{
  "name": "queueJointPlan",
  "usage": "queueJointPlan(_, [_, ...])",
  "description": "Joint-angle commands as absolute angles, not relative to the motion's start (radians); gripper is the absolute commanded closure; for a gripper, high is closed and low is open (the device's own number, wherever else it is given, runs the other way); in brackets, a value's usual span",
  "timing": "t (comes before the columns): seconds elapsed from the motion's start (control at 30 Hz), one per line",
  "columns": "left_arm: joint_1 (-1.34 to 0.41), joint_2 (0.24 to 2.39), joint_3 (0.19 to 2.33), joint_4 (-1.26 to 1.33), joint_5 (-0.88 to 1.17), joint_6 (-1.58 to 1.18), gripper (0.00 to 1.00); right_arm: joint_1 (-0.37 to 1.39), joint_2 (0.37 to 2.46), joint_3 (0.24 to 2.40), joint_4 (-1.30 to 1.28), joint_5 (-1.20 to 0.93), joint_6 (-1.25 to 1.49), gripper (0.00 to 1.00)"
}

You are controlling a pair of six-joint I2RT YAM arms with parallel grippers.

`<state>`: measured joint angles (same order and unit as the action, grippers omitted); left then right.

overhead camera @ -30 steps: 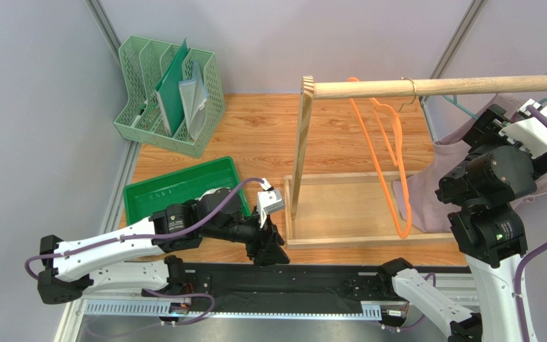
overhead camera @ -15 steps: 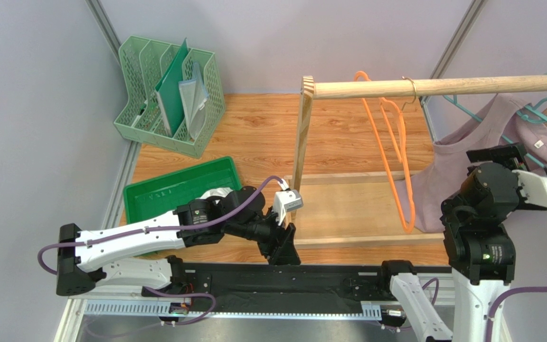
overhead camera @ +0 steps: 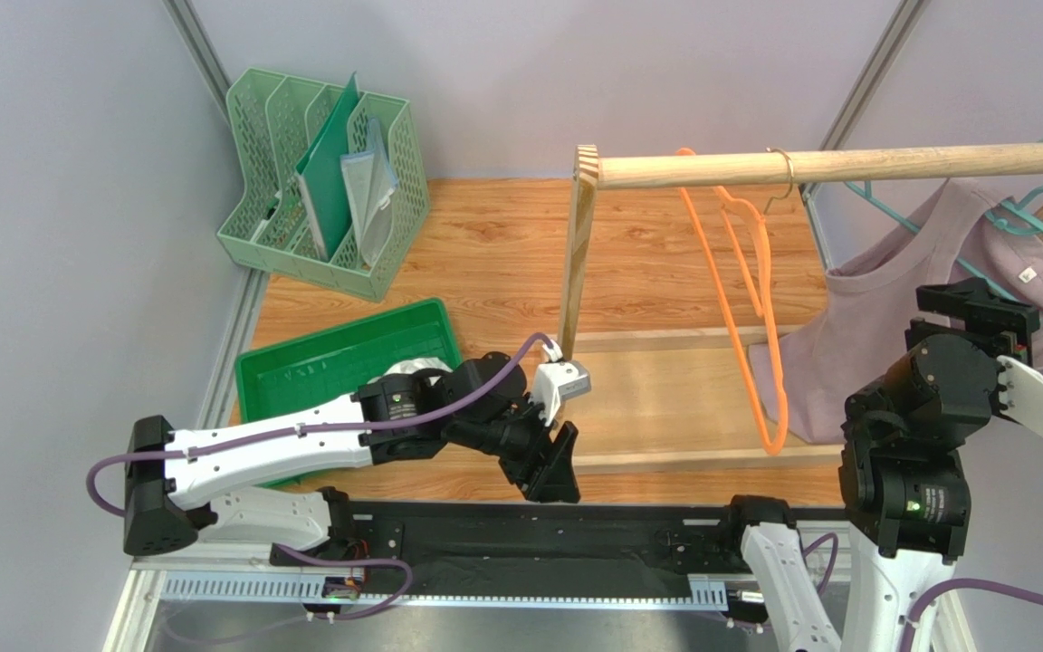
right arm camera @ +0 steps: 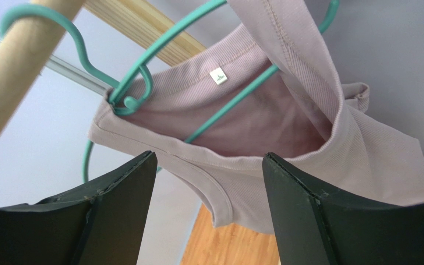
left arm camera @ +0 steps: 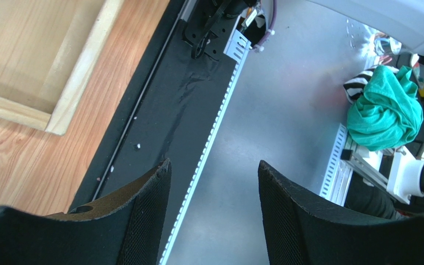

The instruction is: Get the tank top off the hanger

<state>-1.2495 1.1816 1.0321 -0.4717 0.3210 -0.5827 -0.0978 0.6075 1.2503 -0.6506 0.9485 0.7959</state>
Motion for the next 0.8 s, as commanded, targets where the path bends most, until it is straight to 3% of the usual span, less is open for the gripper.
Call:
queueJointPlan(0.0, [-1.253,1.094,1.060,-0.495,0.267,-0.618,0.35,-0.124,0.638,1.310,-0.557,1.009,0.842,0.24])
queueJointPlan(0.33, [-1.253,0.970,1.038,-0.587,0.101,-0.704,0.35,-0.289,0.753,1.411,-0.538,0.959,0.926,0.25])
queueJointPlan(0.77, [-1.253,0.985,1.023,-0.634,0.107,-0.744,0.35,-0.406,0.838,1.457,-0.538,0.967,0.971,0.28])
